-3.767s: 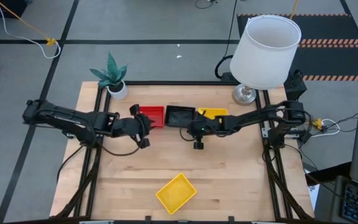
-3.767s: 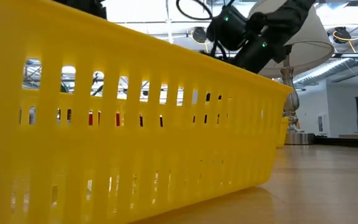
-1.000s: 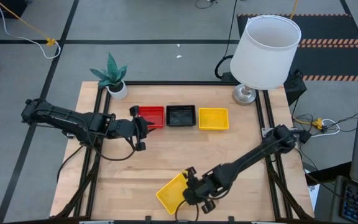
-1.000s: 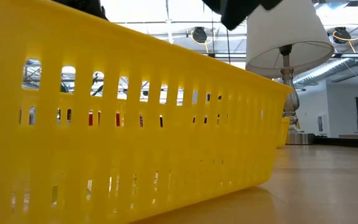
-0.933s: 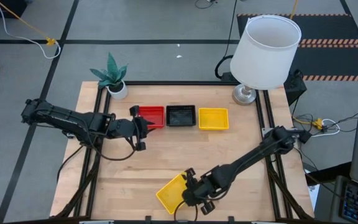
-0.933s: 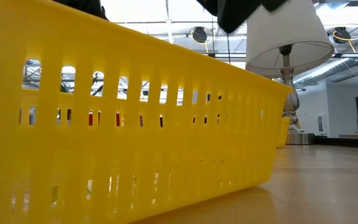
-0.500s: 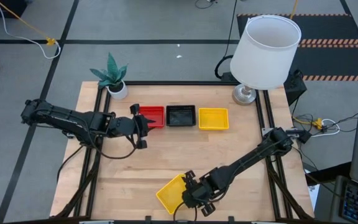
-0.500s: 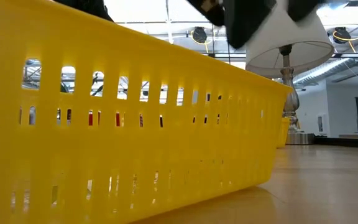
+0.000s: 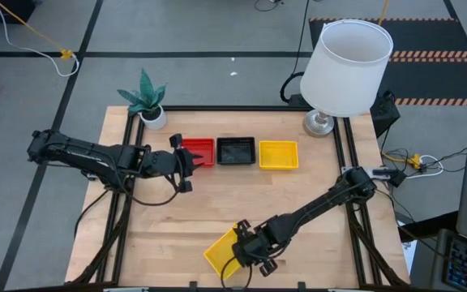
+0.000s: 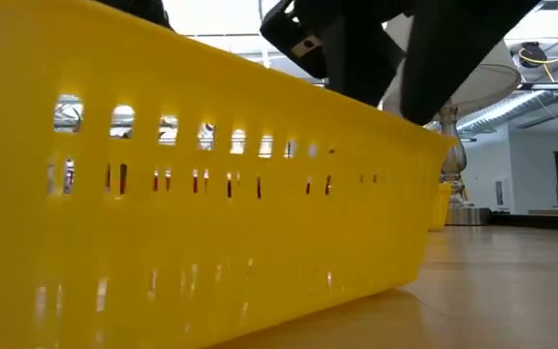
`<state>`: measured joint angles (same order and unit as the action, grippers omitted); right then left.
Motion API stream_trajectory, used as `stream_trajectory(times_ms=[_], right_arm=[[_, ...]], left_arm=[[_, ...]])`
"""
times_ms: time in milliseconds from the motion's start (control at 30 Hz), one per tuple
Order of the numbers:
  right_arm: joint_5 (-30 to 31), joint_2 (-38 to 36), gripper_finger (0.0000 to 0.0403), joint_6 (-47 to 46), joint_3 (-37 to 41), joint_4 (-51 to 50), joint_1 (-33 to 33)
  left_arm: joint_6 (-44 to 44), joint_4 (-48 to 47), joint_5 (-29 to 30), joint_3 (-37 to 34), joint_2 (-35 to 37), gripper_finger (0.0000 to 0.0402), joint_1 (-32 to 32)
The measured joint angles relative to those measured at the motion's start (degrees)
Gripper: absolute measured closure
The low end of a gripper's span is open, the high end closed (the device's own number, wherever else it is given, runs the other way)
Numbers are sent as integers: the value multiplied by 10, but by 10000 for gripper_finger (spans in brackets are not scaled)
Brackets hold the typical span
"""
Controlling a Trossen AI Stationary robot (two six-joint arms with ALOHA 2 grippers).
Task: Stack baskets by color
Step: Stack the bottom yellow bin on top of the top yellow bin
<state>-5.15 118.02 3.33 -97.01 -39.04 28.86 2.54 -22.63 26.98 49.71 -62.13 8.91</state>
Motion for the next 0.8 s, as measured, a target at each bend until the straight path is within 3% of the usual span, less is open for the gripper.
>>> stream_trajectory(times_ms=[333,800], right_arm=[[-11,0,299,9,32,27,0],[-8,0,292,21,32,32,0]], left_arm=[[2,0,0,0,0,305,0],[8,0,0,0,0,305,0]])
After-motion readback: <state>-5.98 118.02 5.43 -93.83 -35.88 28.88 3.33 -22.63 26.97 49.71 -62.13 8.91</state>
